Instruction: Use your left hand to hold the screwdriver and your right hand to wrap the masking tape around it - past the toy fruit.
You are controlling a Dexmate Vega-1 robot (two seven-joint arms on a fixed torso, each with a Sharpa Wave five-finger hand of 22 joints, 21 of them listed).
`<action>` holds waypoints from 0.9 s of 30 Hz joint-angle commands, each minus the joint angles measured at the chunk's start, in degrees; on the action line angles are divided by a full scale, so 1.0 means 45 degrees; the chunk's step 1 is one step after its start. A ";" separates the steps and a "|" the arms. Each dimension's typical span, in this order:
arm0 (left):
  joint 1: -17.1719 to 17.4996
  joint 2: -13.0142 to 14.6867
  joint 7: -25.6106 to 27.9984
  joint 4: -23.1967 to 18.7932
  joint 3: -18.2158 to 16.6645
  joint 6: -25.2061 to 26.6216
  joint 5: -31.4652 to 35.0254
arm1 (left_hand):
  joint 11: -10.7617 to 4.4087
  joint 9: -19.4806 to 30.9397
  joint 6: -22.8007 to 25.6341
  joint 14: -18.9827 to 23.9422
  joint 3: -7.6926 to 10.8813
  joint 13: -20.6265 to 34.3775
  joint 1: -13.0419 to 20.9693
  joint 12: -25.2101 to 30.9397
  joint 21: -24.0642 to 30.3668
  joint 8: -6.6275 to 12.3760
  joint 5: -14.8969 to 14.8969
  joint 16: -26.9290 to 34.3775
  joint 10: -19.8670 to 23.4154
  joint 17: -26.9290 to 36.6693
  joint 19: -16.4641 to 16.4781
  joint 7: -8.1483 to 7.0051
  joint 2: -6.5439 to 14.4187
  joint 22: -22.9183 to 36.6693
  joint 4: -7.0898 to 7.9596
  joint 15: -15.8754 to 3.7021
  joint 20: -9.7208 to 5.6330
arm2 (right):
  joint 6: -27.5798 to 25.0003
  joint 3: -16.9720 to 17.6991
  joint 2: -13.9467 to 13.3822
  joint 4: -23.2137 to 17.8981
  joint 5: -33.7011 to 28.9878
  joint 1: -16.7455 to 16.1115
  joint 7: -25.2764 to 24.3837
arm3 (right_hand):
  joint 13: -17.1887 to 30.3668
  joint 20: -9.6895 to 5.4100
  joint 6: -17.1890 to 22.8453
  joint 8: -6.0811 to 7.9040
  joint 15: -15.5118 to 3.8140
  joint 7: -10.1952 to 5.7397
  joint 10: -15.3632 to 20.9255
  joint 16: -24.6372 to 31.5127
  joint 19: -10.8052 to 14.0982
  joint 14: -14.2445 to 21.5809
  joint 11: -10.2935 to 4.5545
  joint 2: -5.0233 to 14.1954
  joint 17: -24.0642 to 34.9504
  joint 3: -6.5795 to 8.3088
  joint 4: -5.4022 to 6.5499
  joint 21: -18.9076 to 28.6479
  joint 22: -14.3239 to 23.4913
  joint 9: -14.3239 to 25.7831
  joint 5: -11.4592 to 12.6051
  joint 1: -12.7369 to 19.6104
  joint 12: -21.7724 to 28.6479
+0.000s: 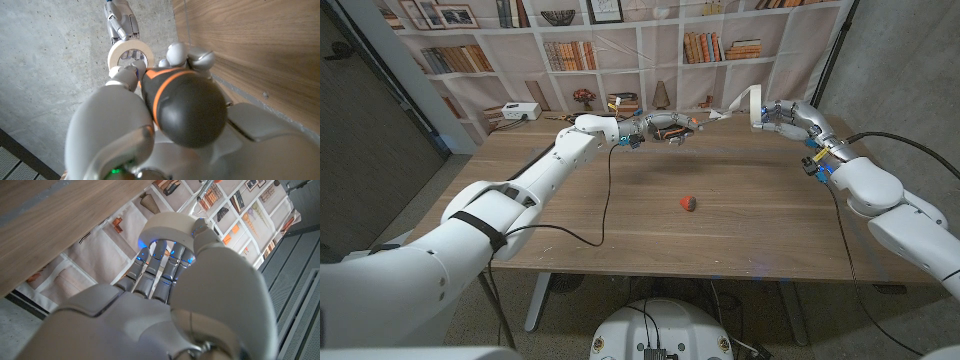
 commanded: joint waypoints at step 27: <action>0.0807 0.3088 0.3714 -0.6578 0.1900 0.4095 0.3093 | -0.0260 0.0011 0.0198 0.1192 0.2833 0.0084 0.0074 0.0116 -0.0202 0.0096 -0.0101 -0.0063 0.0049 -0.0024 0.0141 -0.0124 0.0842 -0.0418 0.2763 -0.1239 -0.0916 | -0.6789 -0.0808 -0.1585 -0.2869 -0.4147 0.0476 0.1606 | 0.4757 -0.0495 0.0148 0.0563 -0.2045 0.0090 0.0056 0.0078 0.0008 0.0057 -0.0022 0.2227 0.0131 0.2462 0.2192 0.0220 -0.0011 0.0229 0.0052 -0.2002 0.0049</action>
